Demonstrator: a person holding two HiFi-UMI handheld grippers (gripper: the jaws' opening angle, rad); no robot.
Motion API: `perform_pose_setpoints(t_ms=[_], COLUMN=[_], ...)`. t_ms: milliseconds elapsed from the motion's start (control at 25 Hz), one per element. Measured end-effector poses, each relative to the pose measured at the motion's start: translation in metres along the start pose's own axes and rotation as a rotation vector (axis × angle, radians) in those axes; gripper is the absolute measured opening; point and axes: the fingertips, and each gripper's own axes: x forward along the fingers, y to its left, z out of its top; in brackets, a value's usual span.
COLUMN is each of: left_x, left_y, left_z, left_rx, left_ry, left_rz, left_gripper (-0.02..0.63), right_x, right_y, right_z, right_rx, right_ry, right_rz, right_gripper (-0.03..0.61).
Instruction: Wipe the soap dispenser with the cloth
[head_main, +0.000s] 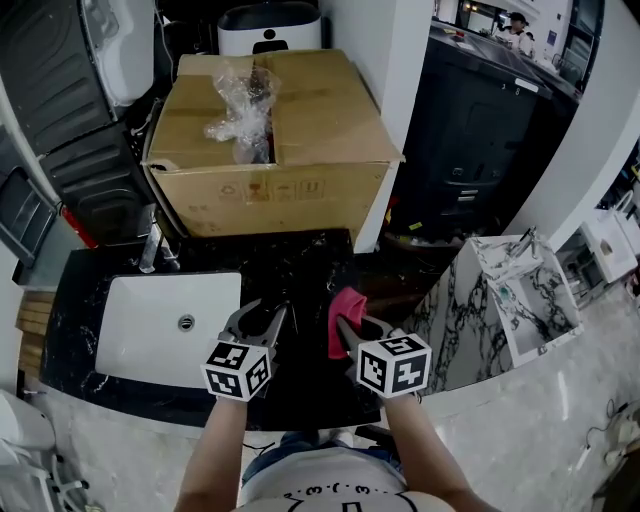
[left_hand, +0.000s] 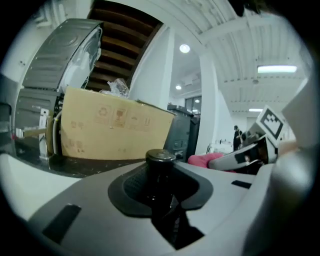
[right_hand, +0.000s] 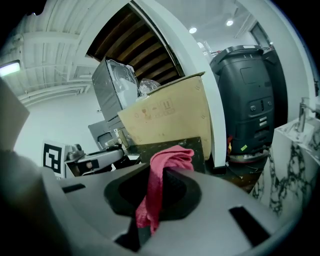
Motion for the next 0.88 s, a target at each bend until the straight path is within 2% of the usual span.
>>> perform_pose_setpoints(t_ms=[120, 200, 280, 440, 600, 720, 880], left_x=[-0.016, -0.026, -0.036, -0.044, -0.047, -0.049, -0.054], left_y=[0.008, 0.019, 0.029, 0.038, 0.042, 0.044, 0.050], left_z=[0.003, 0.002, -0.001, -0.006, -0.008, -0.010, -0.012], left_rx=[-0.175, -0.280, -0.348, -0.376, -0.381, -0.392, -0.420], left_ry=[-0.108, -0.170, -0.205, -0.221, -0.220, -0.218, -0.226], left_rz=[-0.066, -0.072, -0.062, -0.050, -0.040, -0.031, -0.023], left_gripper=[0.107, 0.107, 0.107, 0.106, 0.106, 0.106, 0.106], right_x=[0.002, 0.005, 0.011, 0.027, 0.047, 0.055, 0.060], right_y=[0.005, 0.014, 0.030, 0.066, 0.094, 0.093, 0.070], right_z=[-0.001, -0.002, -0.002, 0.003, 0.000, -0.012, -0.028], right_rx=[0.002, -0.001, -0.017, -0.082, -0.158, -0.181, -0.159], right_ry=[0.004, 0.009, 0.014, 0.017, 0.060, 0.114, 0.162], right_rz=[0.018, 0.050, 0.104, 0.213, 0.270, 0.243, 0.178], right_gripper=[0.049, 0.049, 0.049, 0.049, 0.049, 0.049, 0.049])
